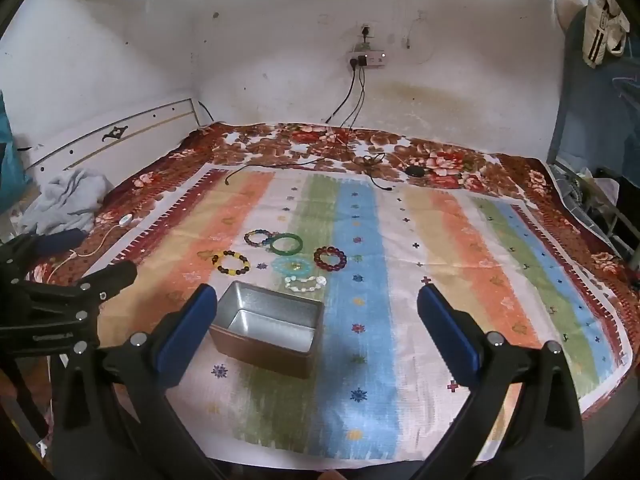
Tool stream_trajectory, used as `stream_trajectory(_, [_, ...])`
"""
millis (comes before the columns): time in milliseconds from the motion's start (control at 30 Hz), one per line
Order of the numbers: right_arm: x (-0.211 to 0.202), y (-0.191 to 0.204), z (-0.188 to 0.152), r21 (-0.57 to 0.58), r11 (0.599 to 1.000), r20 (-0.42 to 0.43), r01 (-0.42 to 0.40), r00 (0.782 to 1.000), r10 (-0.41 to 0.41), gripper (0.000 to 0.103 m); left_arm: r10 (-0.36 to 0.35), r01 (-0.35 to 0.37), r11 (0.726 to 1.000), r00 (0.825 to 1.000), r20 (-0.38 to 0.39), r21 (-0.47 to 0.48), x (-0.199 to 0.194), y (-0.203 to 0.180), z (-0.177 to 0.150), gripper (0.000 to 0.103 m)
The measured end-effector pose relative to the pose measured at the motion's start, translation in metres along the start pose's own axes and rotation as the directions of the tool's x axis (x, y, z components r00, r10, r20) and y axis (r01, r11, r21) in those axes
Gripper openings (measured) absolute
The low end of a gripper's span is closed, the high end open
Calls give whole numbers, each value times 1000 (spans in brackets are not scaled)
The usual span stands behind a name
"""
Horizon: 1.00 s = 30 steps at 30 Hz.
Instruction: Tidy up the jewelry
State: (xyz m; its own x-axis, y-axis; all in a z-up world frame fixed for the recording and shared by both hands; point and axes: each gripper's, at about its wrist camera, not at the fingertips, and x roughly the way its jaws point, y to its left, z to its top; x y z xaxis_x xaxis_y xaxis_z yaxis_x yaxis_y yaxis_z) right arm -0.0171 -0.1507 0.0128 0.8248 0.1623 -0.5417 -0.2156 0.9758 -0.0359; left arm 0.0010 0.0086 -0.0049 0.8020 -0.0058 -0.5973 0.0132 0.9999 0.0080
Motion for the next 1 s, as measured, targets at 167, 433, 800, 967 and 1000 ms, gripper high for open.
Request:
stream_trajectory(167, [1, -3, 1, -9, 1000, -4, 0, 1000, 0, 98, 4, -4, 1000, 1000, -3, -4, 0, 1, 3, 98])
stream_trajectory(433, [2, -3, -1, -24, 1000, -14, 15, 1000, -16, 98, 7, -7, 1000, 1000, 11, -2, -2, 4, 7, 98])
stream_trajectory(800, [-4, -3, 1, -30, 1000, 3, -1, 1000, 1, 98, -3, 3, 1000, 1000, 18, 11, -4, -1, 7, 98])
stream_trajectory(967, [-3, -3, 1, -13, 1000, -11, -10, 1000, 9, 98, 10, -11, 1000, 1000, 25, 23, -3, -5, 8, 98])
stream_trajectory(1000, [-2, -3, 3, -13, 1000, -15, -11, 1000, 11, 98, 13, -14, 1000, 1000, 25, 26, -3, -6, 8, 98])
